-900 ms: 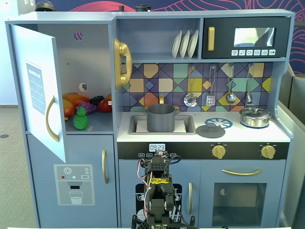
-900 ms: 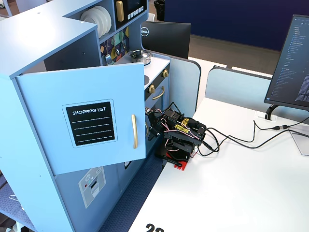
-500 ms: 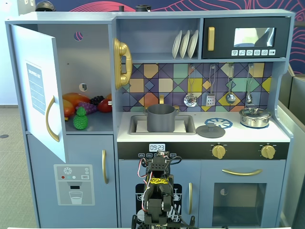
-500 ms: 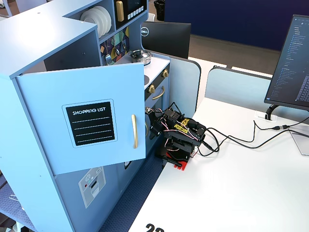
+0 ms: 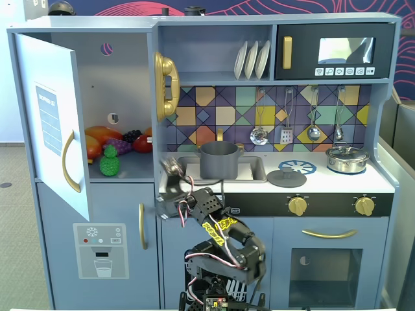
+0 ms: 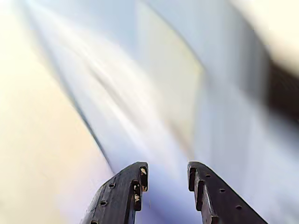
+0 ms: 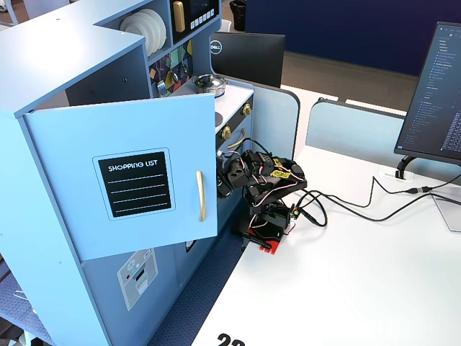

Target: Pick up the green pineapple from the left cabinet and place it in the gray recipient

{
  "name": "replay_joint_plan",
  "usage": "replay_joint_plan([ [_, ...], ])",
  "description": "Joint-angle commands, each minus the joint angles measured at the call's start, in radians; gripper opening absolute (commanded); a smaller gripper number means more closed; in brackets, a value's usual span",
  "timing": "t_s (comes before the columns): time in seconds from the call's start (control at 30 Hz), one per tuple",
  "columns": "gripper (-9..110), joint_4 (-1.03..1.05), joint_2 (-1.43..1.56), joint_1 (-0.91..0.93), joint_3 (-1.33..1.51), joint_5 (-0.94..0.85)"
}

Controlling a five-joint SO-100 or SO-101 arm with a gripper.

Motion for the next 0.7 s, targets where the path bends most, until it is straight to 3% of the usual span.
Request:
replay_joint_plan([
  [0.0,0,-0.222,-0.003,-0.115,-0.106,-0.044],
  [0.1,3,-0.244,-0.032,-0.075,-0.129,-0.064],
  [0.2,17,-0.298,-0.061,-0.015,-0.130,-0.060],
  [0.33,34,-0.545,-0.144,0.038,-0.089,-0.014],
  [0.5,36,-0.865,-0.281,0.032,-0.029,-0.066],
  [0.67,40,-0.914,-0.390,0.006,-0.077,-0.115],
])
